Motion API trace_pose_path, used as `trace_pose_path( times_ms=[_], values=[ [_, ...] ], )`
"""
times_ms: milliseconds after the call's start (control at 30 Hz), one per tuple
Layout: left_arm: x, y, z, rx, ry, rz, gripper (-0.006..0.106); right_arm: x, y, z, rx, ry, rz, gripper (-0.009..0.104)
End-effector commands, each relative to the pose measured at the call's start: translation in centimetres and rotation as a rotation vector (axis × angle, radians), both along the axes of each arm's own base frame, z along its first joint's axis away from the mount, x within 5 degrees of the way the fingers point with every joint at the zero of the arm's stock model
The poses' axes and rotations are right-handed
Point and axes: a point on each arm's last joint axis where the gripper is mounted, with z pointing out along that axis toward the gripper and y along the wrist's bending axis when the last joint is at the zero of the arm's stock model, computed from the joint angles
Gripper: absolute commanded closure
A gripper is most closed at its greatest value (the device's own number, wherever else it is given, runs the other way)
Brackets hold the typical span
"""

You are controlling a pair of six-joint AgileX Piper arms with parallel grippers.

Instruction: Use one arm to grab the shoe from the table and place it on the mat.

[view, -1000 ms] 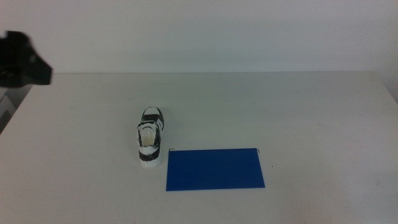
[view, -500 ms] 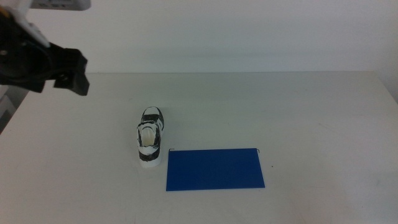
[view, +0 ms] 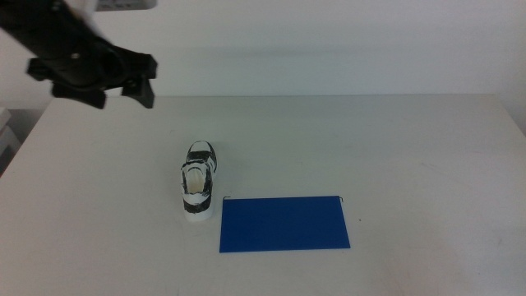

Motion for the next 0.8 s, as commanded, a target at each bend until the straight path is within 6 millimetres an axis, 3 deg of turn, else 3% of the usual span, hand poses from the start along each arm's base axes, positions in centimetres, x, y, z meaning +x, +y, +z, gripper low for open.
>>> trace_pose_path(
  times_ms=[0,133,267,433,767],
  values=[
    [0.8,-0.6,1.9,-0.047,-0.091,-0.009,0.026,-0.2,0.0,1.2,-0.024,-0.109,0.0,0.029],
    [2.9,-1.2,0.3,-0.084,-0.028,0.059,0.019,-0.2,0.0,1.2,-0.024,-0.109,0.0,0.029],
    [4.1,-3.2,-1.2,-0.079,0.003,0.08,0.007,-0.2,0.0,1.2,-0.024,-0.109,0.0,0.029],
    [5.3,-6.2,-3.3,0.031,0.027,0.083,0.007,-0.2,0.0,1.2,-0.024,-0.109,0.0,0.029],
    [6.9,-7.6,-7.5,0.018,0.142,0.08,0.007,-0.2,0.0,1.2,-0.024,-0.109,0.0,0.029]
  ],
)
